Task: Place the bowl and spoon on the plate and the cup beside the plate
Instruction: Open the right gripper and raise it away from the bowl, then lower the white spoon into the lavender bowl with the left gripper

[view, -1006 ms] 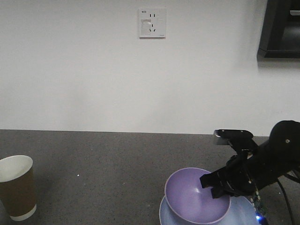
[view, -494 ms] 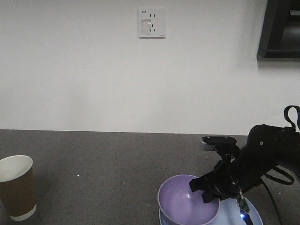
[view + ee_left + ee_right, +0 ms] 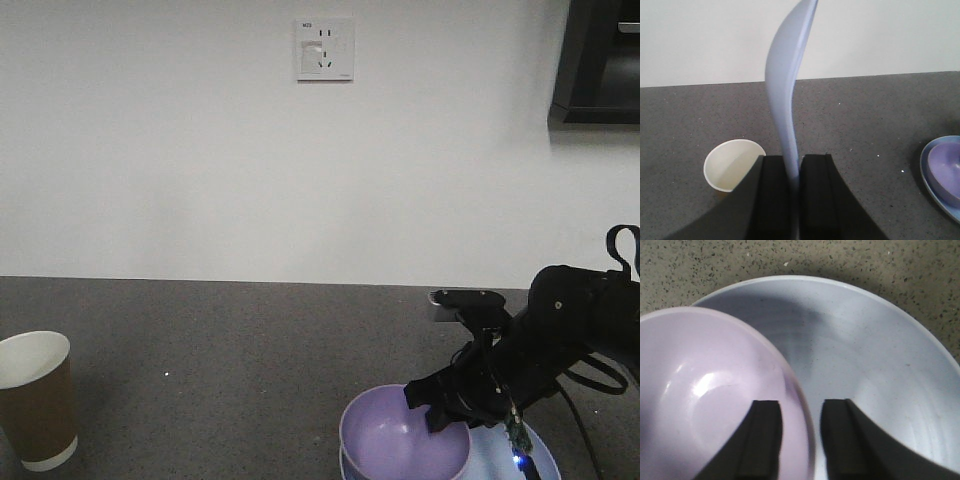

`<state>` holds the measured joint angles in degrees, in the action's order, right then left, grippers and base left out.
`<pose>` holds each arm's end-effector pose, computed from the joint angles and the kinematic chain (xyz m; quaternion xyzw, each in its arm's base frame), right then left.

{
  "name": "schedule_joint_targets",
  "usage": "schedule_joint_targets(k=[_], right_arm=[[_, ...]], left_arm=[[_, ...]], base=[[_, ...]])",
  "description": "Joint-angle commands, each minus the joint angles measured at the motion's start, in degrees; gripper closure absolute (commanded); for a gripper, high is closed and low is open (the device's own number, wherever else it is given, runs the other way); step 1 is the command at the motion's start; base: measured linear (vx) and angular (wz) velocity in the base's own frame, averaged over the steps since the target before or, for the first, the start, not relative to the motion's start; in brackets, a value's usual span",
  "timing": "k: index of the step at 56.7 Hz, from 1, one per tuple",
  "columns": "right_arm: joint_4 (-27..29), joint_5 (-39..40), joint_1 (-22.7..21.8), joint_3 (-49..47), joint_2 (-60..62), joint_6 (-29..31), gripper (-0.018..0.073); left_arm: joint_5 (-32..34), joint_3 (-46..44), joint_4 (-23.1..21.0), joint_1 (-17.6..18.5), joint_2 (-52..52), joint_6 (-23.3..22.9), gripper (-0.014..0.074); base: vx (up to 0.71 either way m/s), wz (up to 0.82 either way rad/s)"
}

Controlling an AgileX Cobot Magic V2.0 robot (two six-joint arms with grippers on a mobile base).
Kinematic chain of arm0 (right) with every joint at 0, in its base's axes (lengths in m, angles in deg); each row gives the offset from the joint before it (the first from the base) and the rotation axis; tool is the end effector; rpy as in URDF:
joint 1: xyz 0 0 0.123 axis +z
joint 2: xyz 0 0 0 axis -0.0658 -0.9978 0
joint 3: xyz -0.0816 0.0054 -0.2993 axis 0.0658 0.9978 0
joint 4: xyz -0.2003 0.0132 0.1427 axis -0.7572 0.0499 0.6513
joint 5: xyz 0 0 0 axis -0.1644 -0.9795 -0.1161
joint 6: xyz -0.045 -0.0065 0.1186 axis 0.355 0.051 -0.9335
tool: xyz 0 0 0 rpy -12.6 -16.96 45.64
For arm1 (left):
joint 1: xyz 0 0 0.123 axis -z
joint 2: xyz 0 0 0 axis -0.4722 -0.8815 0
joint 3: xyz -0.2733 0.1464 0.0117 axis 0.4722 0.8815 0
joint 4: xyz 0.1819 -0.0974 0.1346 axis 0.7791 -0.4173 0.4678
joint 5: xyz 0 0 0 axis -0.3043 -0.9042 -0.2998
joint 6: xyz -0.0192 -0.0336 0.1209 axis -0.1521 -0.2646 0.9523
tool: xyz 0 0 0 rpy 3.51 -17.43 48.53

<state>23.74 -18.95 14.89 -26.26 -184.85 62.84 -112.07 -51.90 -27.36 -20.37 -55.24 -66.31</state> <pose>0.3838 0.1002 0.2406 -0.0993 0.9692 0.1166 0.1930 0.1596 -0.0343 0.4568 0.0605 0.8321 -0.0931 0.5433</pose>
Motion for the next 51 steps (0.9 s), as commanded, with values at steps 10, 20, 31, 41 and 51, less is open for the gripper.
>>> schedule_joint_targets(k=[10, 20, 31, 41, 51], right_arm=[[-0.09, 2.46, -0.12, -2.09, 4.75, 0.07, 0.0019], [-2.95, 3.82, -0.12, -2.09, 10.38, 0.07, -0.0012], [-5.67, 2.91, -0.12, -2.09, 20.77, 0.07, -0.0012], [-6.78, 3.01, -0.12, -2.09, 29.74, 0.07, -0.0012], [-9.77, 2.95, -0.12, -2.09, 36.87, 0.07, -0.0005]], left_arm=[[3.48, -1.44, -0.99, -0.04, 0.41, 0.06, 0.0603], [3.45, -1.44, -1.05, -0.04, 0.41, 0.06, 0.0603], [0.48, -1.84, -4.33, -0.04, -1.31, 4.69, 0.0602], [-9.87, -7.54, -15.13, -0.04, -10.95, 13.2, 0.0599], [-16.06, -15.71, -27.86, -0.04, -22.31, 17.81, 0.0596]], base=[[0.0, 0.0], [0.0, 0.0], [0.0, 0.0], [0.0, 0.0], [0.0, 0.0]])
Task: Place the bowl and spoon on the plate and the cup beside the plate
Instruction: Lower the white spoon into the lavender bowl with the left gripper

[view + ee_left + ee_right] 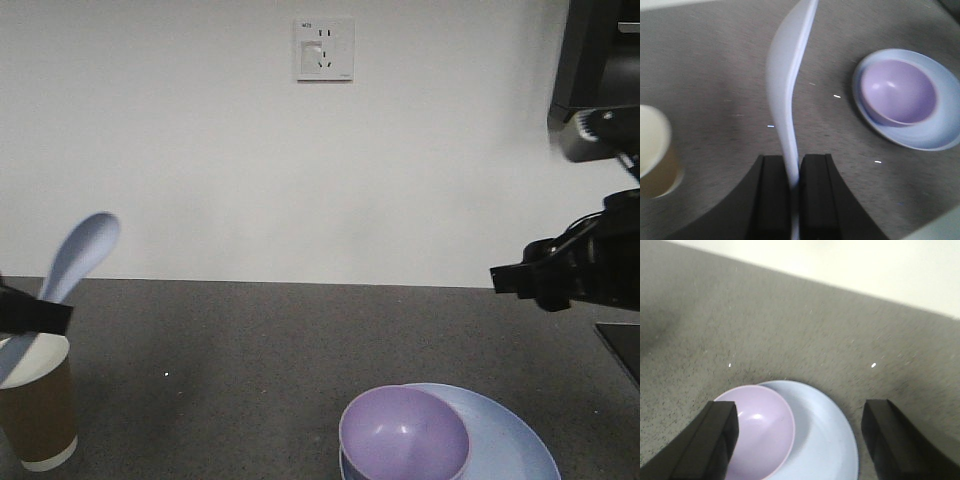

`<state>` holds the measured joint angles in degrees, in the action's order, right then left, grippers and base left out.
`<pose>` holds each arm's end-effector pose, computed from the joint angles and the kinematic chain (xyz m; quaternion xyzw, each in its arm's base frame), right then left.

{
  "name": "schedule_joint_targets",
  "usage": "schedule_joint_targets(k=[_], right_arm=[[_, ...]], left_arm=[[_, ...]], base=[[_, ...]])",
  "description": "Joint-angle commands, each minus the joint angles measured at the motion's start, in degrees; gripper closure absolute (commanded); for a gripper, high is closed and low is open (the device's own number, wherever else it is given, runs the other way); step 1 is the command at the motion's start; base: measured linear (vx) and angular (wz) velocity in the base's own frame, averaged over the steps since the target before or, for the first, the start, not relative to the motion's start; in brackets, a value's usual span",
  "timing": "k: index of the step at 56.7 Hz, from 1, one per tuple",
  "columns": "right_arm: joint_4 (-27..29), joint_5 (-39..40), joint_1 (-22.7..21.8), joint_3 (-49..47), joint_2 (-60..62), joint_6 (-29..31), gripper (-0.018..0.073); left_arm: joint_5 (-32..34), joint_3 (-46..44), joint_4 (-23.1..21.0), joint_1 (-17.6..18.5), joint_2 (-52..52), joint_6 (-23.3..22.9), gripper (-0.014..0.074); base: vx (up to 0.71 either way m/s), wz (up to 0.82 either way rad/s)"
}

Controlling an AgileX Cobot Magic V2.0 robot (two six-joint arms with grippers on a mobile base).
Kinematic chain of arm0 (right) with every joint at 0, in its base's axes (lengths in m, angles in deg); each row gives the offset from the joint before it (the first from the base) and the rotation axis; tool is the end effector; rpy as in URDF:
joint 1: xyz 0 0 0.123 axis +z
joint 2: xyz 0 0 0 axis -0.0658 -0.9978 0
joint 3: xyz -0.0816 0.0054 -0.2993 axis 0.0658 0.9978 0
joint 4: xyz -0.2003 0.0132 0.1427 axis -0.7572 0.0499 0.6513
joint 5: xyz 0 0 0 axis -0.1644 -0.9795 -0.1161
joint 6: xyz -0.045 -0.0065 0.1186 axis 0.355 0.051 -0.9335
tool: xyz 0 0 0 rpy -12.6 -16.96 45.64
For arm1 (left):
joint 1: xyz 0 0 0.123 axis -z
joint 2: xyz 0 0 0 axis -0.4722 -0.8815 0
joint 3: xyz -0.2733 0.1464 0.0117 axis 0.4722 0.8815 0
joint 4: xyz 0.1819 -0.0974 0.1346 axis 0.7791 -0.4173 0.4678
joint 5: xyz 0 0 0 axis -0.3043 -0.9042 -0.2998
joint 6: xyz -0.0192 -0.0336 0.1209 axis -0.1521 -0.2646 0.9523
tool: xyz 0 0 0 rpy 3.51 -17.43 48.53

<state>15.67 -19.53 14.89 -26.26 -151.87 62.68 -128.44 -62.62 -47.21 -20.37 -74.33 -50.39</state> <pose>0.2607 0.0629 0.4337 -0.1345 0.8746 0.0699 0.4606 0.2285 -0.0844 0.4322 0.1822 0.8894 -0.2048 0.3659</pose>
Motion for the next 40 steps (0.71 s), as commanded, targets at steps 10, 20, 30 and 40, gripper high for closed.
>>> schedule_joint_targets(k=[10, 20, 30, 40], right_arm=[[-4.53, 2.77, -0.12, -2.09, 7.13, -0.1, -0.0005], [-5.98, 1.31, -0.12, -2.09, 7.85, -1.06, -0.0005], [-6.56, 0.92, -0.12, -2.09, 7.85, -1.21, -0.0005], [-6.87, 0.97, -0.12, -2.09, 7.85, -1.21, -0.0005]], left_arm=[[-4.39, -13.16, -13.27, 2.01, -13.76, 3.13, 0.0596], [-6.04, -19.66, -14.4, 8.15, -22.53, 2.5, 0.0596], [-5.89, -23.4, -14.54, 14.84, -29.8, 1.11, 0.0596], [-5.0, -24.03, -14.56, 19.2, -35.14, -0.06, 0.0596]], base=[[0.0, 0.0], [0.0, 0.0], [0.0, 0.0], [0.0, 0.0]])
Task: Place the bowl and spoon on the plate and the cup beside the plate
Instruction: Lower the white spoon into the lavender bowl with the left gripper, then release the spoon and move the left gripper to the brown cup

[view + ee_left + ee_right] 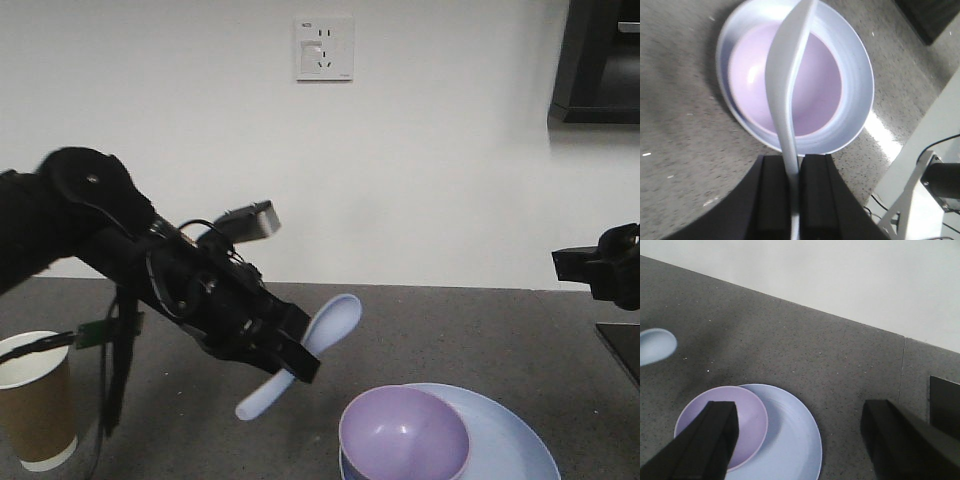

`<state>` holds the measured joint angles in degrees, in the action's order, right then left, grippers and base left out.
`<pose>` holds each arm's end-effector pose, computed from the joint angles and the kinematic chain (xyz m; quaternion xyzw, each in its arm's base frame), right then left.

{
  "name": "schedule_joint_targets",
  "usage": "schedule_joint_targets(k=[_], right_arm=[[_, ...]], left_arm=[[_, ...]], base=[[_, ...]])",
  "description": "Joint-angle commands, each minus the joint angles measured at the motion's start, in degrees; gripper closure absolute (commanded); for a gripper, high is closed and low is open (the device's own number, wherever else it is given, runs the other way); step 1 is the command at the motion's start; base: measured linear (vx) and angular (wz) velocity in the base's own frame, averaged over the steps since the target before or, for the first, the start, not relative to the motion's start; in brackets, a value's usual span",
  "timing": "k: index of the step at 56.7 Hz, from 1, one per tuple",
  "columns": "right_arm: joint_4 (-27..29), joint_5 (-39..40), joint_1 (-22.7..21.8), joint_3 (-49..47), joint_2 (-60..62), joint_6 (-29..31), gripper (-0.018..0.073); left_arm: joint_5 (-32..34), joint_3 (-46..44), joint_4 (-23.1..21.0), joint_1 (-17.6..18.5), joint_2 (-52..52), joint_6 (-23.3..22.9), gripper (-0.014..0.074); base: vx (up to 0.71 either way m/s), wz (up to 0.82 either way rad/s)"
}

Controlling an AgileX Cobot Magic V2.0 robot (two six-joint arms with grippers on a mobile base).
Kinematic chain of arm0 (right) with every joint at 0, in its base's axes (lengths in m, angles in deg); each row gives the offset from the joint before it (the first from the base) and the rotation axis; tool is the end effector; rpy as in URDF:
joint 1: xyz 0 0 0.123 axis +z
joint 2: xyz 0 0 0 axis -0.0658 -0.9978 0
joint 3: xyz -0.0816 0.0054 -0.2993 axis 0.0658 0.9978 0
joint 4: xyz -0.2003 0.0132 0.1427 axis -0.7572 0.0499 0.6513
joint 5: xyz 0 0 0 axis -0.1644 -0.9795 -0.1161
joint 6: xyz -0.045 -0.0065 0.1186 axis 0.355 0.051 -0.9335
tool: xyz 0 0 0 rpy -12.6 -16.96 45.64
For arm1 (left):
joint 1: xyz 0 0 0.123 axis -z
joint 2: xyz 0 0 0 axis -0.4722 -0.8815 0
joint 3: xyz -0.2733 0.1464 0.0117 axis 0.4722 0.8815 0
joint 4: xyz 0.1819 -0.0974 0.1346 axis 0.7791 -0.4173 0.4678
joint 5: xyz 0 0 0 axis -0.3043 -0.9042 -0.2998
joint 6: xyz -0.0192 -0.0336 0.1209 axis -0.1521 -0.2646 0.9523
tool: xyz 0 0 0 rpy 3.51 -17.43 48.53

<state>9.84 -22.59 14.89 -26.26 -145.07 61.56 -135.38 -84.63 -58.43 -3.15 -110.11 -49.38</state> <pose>0.2216 0.0454 0.4567 -0.1365 0.8599 0.0262 0.4911 0.3364 -0.2398 0.3506 0.3030 0.8782 -0.3361 0.1548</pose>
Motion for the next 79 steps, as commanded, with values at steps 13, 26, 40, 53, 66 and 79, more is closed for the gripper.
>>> schedule_joint_targets(k=[13, 26, 40, 53, 66, 79], right_arm=[[-1.04, 4.04, -0.12, -2.09, 1.05, -0.09, -0.0005], [-1.04, 4.04, -0.12, -2.09, 1.05, -0.09, -0.0005], [-1.04, 3.99, -0.12, -2.09, 1.05, -0.09, -0.0005], [-1.04, 3.99, -0.12, -2.09, 1.05, -0.09, -0.0005], [-1.04, 3.95, -0.12, -2.09, 1.05, -0.11, -0.0005], [-1.04, 3.74, -0.12, -2.09, 1.05, -0.11, -0.0005]], left_arm=[[2.39, -2.02, -3.36, 5.32, -4.58, -1.44, 0.0596], [6.1, -2.08, -3.34, 6.18, -5.84, -1.48, 0.0563], [7.32, -2.08, -4.34, 6.18, -5.84, 0.62, 0.0366], [7.65, -2.08, -5.48, 6.22, -5.84, 0.62, 0.0158], [7.81, -2.08, -5.06, 6.0, -4.03, 3.46, 0.0125], [8.14, -2.08, 9.21, 6.01, 5.23, 0.89, 0.0125]], base=[[0.0, 0.0], [0.0, 0.0], [0.0, 0.0], [0.0, 0.0], [0.0, 0.0], [0.0, 0.0]])
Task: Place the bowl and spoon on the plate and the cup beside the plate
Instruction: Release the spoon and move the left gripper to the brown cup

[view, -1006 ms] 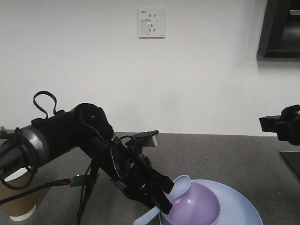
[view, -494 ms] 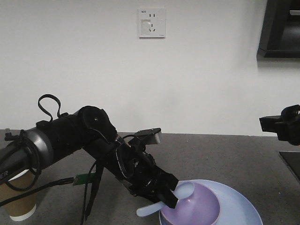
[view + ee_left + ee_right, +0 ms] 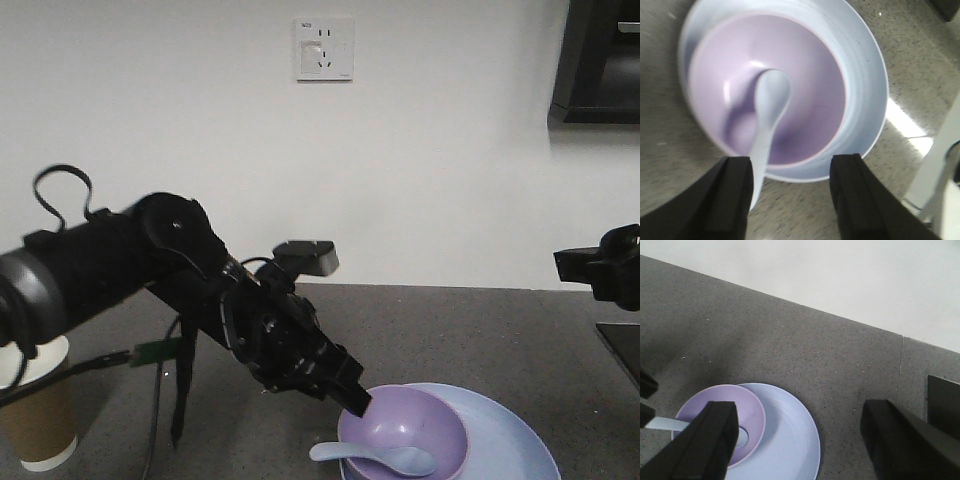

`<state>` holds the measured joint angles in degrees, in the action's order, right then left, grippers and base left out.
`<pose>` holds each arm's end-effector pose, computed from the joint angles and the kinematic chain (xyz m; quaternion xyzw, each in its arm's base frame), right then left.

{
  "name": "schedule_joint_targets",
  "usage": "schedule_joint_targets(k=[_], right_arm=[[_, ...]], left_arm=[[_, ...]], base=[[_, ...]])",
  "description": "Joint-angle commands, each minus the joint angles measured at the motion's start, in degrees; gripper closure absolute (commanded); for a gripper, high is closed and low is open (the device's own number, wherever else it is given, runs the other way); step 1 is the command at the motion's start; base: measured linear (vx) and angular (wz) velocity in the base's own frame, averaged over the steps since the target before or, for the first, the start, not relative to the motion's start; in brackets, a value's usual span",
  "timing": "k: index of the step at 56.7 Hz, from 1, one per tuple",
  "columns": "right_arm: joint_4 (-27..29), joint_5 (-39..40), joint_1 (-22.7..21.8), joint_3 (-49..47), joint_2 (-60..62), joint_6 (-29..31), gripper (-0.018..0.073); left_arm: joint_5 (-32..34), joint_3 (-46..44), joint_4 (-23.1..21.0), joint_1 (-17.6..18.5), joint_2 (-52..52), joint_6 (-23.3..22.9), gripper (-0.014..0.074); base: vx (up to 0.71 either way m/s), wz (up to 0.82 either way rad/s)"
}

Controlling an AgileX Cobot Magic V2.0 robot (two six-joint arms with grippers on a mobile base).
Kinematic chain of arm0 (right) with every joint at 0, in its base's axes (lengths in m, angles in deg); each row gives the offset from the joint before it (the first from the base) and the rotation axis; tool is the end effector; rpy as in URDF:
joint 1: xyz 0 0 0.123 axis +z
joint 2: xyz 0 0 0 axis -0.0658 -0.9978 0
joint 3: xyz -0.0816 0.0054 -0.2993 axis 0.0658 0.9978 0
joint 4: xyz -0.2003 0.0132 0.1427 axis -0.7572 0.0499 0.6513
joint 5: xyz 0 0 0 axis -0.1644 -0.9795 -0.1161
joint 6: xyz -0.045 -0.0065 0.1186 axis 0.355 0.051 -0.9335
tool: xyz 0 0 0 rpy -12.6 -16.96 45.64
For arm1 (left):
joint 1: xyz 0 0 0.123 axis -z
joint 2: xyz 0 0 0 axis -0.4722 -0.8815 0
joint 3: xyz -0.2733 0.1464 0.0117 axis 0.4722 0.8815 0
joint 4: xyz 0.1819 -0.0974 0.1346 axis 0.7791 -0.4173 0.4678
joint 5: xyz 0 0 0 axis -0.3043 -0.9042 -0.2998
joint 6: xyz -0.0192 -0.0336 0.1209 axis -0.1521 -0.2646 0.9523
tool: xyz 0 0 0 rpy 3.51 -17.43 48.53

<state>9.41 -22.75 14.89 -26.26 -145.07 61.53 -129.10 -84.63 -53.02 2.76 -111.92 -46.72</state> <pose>0.2215 0.0446 0.4564 -0.1369 0.8606 0.0226 0.4901 0.3332 -0.2731 0.3355 0.3586 0.8652 -0.2957 0.1883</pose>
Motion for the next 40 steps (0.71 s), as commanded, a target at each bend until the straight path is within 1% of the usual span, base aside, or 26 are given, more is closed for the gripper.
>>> schedule_joint_targets(k=[1, 2, 4, 5, 6, 7, 8, 9, 10, 11, 12, 13, 15, 17, 19, 27, 34, 40], right_arm=[[-0.61, 3.84, -0.12, -2.09, 1.05, -0.08, -0.0005], [-0.61, 3.84, -0.12, -2.09, 1.05, -0.08, -0.0005], [-0.61, 3.78, -0.12, -2.09, 1.05, -0.08, -0.0005], [-0.61, 3.78, -0.12, -2.09, 1.05, -0.08, -0.0005], [-0.61, 3.78, -0.12, -2.09, 1.05, -0.08, -0.0005], [-0.61, 3.78, -0.12, -2.09, 1.05, -0.08, -0.0005], [-0.61, 3.78, -0.12, -2.09, 1.05, -0.08, -0.0005], [-0.61, 3.73, -0.12, -2.09, 1.05, -0.08, -0.0005], [-0.61, 3.73, -0.12, -2.09, 1.05, -0.08, -0.0005], [-0.61, 3.73, -0.12, -2.09, 1.05, -0.08, -0.0005], [-0.61, 3.67, -0.12, -2.09, 1.05, -0.08, -0.0005], [-0.61, 3.67, -0.12, -2.09, 1.05, -0.08, -0.0005], [-0.61, 3.67, -0.12, -2.09, 1.05, -0.08, -0.0005], [-0.61, 3.67, -0.12, -2.09, 1.05, -0.08, -0.0005], [-0.61, 3.67, -0.12, -2.09, 1.05, -0.08, -0.0005], [-0.61, 3.75, -0.12, -2.09, 0.98, -0.08, -0.0005], [-0.29, 3.5, -0.12, -2.09, 0.58, -0.08, -0.0005], [-0.04, 3.59, -0.12, -2.09, 0.58, -0.08, -0.0005]], left_arm=[[1.86, -2.08, 6.07, 0.1, 8.12, -2.8, 0.0125], [1.86, -2.08, 7.75, 0.1, 8.83, -3.62, 0.0125], [1.4, -2.08, 12.54, 0.1, 10.63, -5.8, 0.0125], [1.11, -2.08, 15.83, 0.1, 11.64, -7.08, 0.0125], [0.55, -2.08, 18.15, 0.1, 12.3, -7.94, 0.0125], [0.09, -2.08, 21.86, 0.1, 13.28, -9.23, 0.0125], [-0.72, -2.08, 24.38, 0.1, 13.91, -10.11, 0.0125], [-1.37, -2.0, 28.25, 0.1, 14.78, -11.38, 0.0125], [-2.48, -2.0, 30.85, 0.1, 15.34, -12.15, 0.0125], [-3.32, -2.0, 34.67, 0.1, 15.81, -12.8, 0.0125], [-4.62, -2.0, 37.17, 0.1, 16.42, -13.65, 0.0125], [-5.47, -2.0, 40.73, -0.05, 16.83, -14.25, 0.0125], [-6.81, -1.87, 45.19, -0.84, 17.82, -15.78, 0.0125], [-6.72, -1.35, 47.77, -1.83, 18.77, -16.72, 0.0125], [-6.72, -0.9, 48.78, -2.8, 19.43, -16.72, 0.0125], [-6.33, 3.5, 48.45, -8.36, 21.34, -16.59, 0.0125], [-1.98, 8.68, 47.12, -12.46, 21.4, -16.44, 0.0125], [1.98, 13.2, 47.12, -14.43, 21.04, -15.72, 0.0125]], base=[[0.0, 0.0], [0.0, 0.0], [0.0, 0.0], [0.0, 0.0], [0.0, 0.0], [0.0, 0.0], [0.0, 0.0], [0.0, 0.0], [0.0, 0.0], [0.0, 0.0], [0.0, 0.0], [0.0, 0.0], [0.0, 0.0], [0.0, 0.0], [0.0, 0.0], [0.0, 0.0], [0.0, 0.0], [0.0, 0.0]])
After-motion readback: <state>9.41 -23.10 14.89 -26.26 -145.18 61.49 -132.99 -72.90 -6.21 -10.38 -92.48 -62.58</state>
